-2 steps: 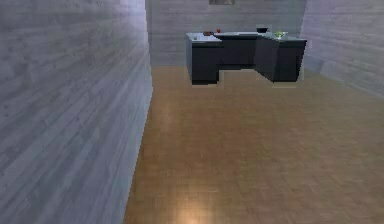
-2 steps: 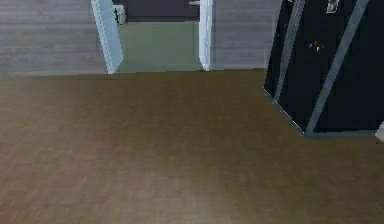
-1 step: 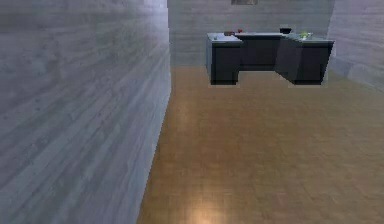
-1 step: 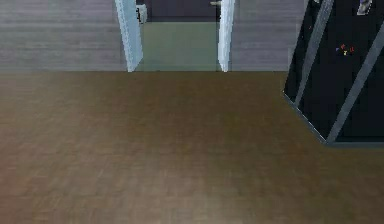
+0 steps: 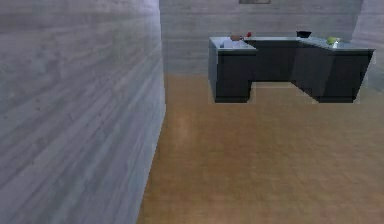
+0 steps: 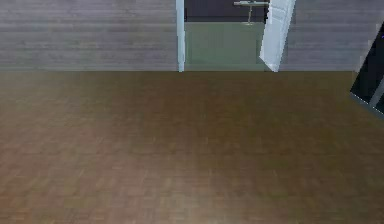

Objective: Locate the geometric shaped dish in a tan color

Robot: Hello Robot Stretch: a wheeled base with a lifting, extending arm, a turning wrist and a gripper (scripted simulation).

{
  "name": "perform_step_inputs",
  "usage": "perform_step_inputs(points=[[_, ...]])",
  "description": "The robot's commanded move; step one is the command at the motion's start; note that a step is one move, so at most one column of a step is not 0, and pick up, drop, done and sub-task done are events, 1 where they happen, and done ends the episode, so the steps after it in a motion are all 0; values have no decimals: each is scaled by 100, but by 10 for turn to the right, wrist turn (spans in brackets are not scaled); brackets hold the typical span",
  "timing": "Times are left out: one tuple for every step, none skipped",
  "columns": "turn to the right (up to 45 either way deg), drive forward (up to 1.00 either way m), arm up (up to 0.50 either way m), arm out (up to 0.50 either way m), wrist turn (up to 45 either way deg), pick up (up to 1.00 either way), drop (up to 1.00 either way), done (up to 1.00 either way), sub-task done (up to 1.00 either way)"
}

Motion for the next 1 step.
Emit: perform_step_inputs(points=[[0,100,0,0,0,0,0,0,0]])
